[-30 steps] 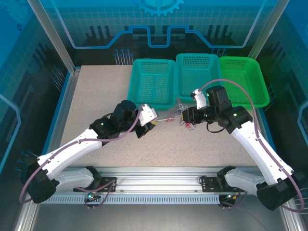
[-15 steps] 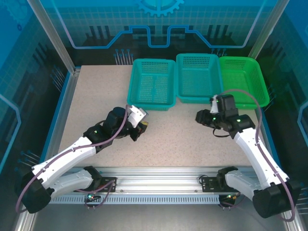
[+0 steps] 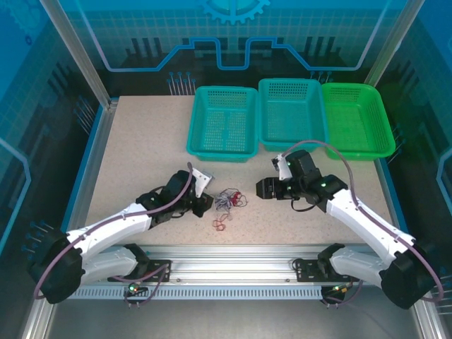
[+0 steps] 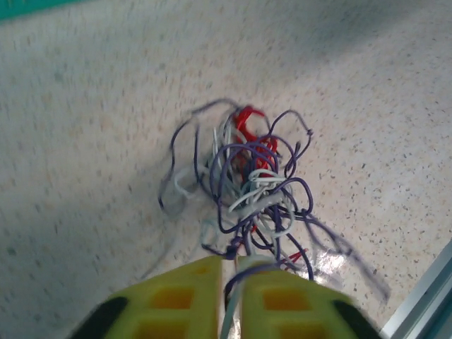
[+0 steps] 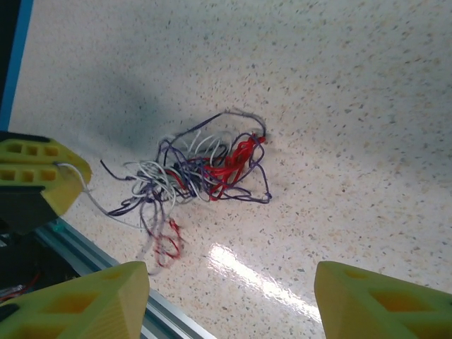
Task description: Untangle the cables
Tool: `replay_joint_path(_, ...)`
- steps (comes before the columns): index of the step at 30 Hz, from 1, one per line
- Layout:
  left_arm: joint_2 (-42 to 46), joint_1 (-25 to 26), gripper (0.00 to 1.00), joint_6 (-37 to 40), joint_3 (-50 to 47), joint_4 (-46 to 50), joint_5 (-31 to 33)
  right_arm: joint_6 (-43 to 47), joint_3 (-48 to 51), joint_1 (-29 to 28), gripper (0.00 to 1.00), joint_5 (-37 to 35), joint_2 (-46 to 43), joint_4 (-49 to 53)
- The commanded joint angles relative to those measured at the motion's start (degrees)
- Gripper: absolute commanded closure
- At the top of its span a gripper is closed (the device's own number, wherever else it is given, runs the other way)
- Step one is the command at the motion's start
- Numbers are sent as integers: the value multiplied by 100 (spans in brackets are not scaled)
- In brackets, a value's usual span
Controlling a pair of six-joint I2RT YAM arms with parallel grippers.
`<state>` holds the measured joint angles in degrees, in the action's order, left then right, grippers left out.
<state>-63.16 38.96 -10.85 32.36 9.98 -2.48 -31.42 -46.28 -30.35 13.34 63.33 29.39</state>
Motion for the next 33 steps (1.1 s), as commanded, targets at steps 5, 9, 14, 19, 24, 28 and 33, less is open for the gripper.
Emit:
replay_joint_path(5,348,60,62,-823,-233,470,555,232,-460,-575,36,-126,877,-34)
replay_joint_path(9,997,53,55,-1206,23,1384,1064,284,-799,-835,36,-305,1273,6)
replay_joint_path(14,1910,-55,45,-1889,490,2621,1655,406,-1408,-1365,35,-611,1973,146)
replay_joint_path(19,2218,-185,39,-2887,775,3232,1722,520,-2048,-1941,30,-992,2902,54)
replay_joint_path(24,2094,-206,41,-4281,692,3428,1334,505,-2855,-2339,26,-1617,4080,306)
replay_joint_path(28,2024,-222,47,-5516,425,3516,1001,499,-3162,-2478,32,-1899,4776,484)
replay_joint_path(33,2062,-238,46,-6749,-445,2772,149,389,-3169,-2394,48,-1917,4871,575)
